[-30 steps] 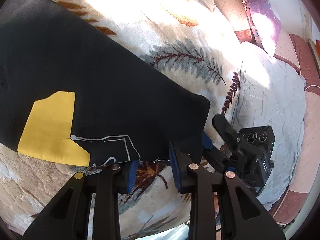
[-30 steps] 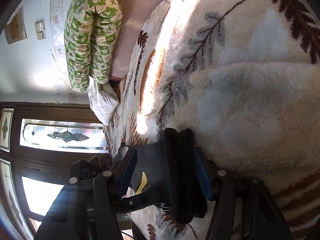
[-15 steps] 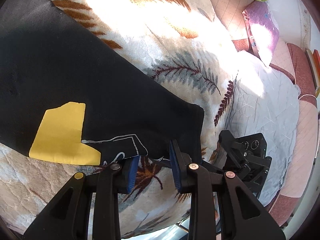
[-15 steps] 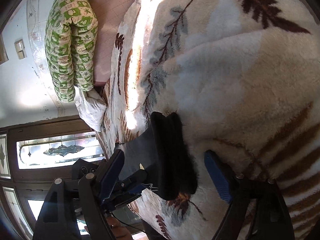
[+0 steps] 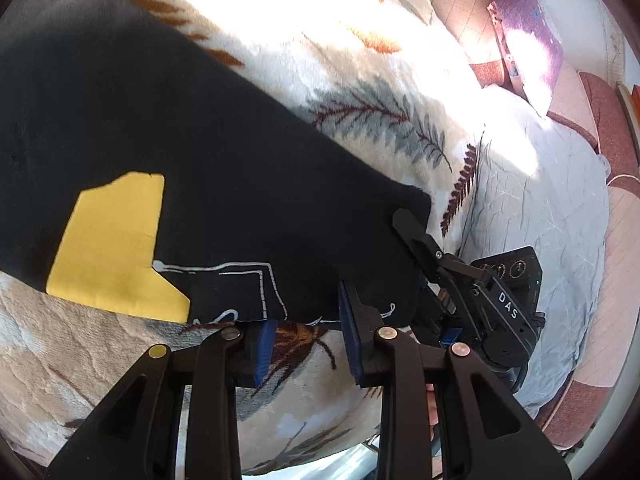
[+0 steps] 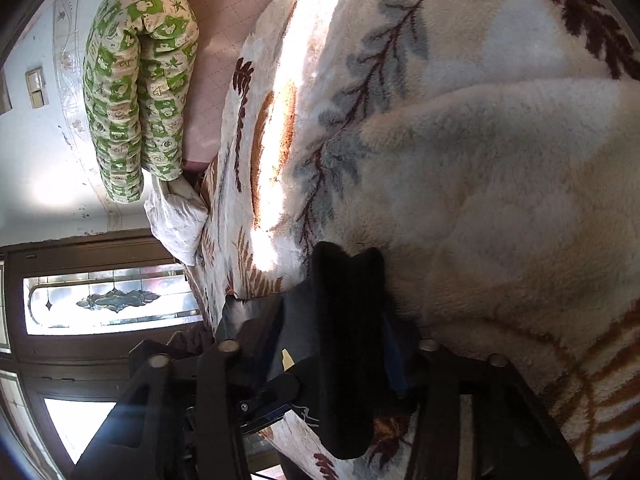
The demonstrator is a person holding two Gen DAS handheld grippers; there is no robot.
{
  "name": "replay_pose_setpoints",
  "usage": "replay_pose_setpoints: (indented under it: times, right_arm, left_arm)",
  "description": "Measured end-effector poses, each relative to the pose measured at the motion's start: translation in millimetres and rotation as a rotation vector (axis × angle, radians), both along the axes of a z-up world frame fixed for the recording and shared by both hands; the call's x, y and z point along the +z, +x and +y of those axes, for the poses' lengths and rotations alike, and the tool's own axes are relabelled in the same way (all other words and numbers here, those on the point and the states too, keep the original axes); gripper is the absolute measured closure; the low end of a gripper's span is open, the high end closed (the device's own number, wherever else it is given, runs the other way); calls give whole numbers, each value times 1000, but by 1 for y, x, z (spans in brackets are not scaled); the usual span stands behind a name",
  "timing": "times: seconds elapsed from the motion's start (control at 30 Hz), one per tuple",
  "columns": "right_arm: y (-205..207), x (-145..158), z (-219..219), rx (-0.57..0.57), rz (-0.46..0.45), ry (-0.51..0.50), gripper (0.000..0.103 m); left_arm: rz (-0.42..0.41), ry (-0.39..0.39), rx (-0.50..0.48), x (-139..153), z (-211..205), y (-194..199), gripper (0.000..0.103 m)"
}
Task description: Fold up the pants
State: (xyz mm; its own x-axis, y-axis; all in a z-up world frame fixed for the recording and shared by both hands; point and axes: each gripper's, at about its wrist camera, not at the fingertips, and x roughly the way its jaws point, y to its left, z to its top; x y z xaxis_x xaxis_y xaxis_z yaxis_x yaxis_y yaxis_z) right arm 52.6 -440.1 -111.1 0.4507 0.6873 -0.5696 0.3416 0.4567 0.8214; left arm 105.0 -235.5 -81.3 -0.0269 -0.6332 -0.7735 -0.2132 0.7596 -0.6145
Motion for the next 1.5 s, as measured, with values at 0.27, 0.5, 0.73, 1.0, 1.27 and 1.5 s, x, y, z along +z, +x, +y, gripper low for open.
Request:
replay_pose_setpoints:
  times: [0.27, 0.5, 0.73, 1.0, 1.27, 1.5]
  right_arm:
    - [-19, 16, 0, 5, -95, -61, 89]
    - [-19, 44, 12, 19, -115, -115, 89]
    - [-17, 69, 32, 27, -137, -144, 89]
    - [-7, 91, 71, 45, -156, -144, 89]
    - [21, 91, 134, 91, -158, -105, 88]
    - [43, 54, 188, 110, -110, -34, 85]
  left_arm:
    - [17, -4, -5, 1, 4, 0, 85]
    - [-11, -53, 19, 16, 27, 6, 90]
    - [-5, -100, 47, 25, 49, 6, 90]
    - [13, -140, 116, 26, 99, 10, 90]
    - [49, -131, 177, 6, 155, 17, 90]
    - [48, -67, 235, -11, 221, 18, 90]
